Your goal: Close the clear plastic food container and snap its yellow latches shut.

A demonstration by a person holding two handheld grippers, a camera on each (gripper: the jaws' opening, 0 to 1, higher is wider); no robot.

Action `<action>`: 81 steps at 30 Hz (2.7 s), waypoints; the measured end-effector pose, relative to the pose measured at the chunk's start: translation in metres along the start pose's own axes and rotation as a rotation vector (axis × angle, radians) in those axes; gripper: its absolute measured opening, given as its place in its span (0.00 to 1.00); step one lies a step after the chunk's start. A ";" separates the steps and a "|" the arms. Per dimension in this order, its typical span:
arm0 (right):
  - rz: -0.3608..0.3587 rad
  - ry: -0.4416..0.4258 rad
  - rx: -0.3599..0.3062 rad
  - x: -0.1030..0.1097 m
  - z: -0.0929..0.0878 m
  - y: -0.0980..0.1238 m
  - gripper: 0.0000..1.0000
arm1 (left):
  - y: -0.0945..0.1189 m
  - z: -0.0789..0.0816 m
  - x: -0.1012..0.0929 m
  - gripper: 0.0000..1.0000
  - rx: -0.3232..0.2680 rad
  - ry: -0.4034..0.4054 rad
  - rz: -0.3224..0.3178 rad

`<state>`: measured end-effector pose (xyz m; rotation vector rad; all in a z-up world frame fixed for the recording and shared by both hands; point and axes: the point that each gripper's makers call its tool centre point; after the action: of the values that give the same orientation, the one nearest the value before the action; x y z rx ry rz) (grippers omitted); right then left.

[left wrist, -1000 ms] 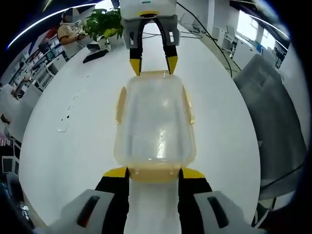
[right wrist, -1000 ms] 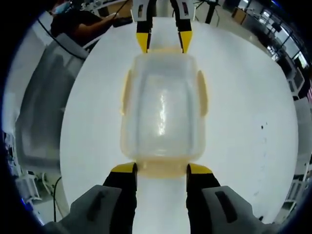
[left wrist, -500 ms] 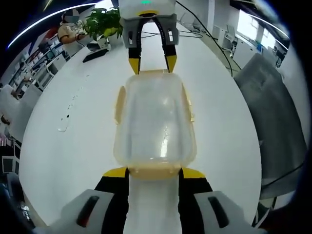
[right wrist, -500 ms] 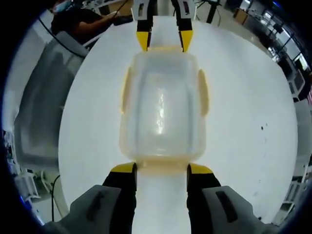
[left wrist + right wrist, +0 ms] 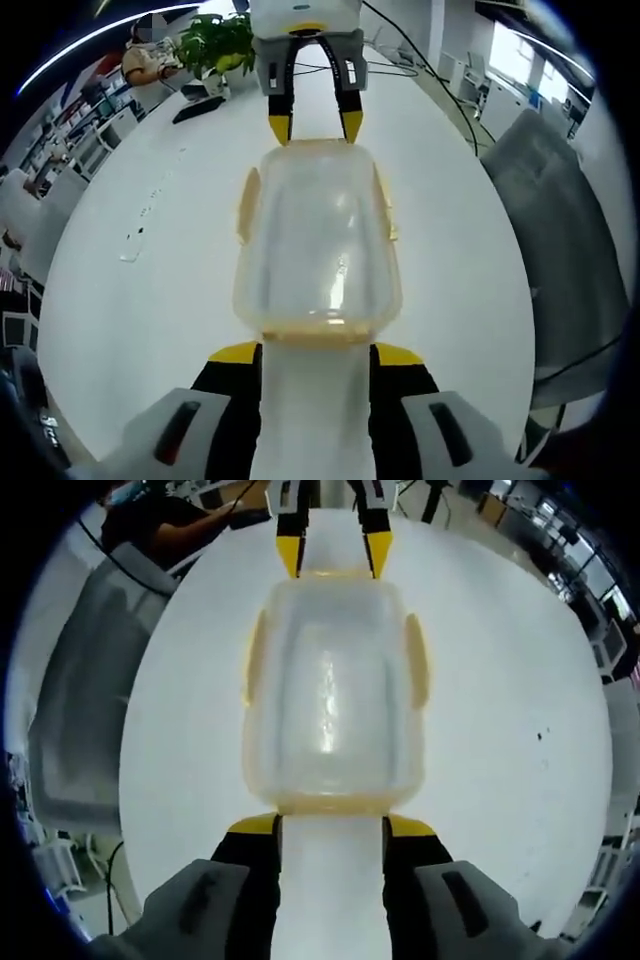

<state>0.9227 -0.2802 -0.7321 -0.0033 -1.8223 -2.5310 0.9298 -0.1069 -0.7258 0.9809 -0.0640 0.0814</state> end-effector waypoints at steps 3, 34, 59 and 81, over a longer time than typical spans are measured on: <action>-0.007 -0.011 -0.006 -0.001 0.000 0.002 0.36 | 0.002 0.001 -0.001 0.36 -0.003 0.007 0.001; -0.165 -0.239 -0.210 0.007 0.022 0.033 0.27 | 0.026 0.028 0.001 0.28 -0.132 0.300 0.184; -0.385 -0.670 -0.484 -0.002 0.026 0.031 0.24 | 0.016 0.020 -0.001 0.24 -0.225 0.638 0.335; -0.376 -1.056 -0.709 -0.002 0.021 0.019 0.22 | 0.007 0.010 0.000 0.20 -0.298 0.860 0.387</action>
<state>0.9243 -0.2657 -0.7077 -1.3257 -0.8798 -3.6778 0.9292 -0.1112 -0.7142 0.5618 0.5134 0.8177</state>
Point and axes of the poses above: the point that each gripper's makers call its tool centre point, and the gripper's own axes: y roughly backward along the fingers, x roughly to its left, z roughly out of its top, and after that the axes turned 5 degrees about -x, right-handed
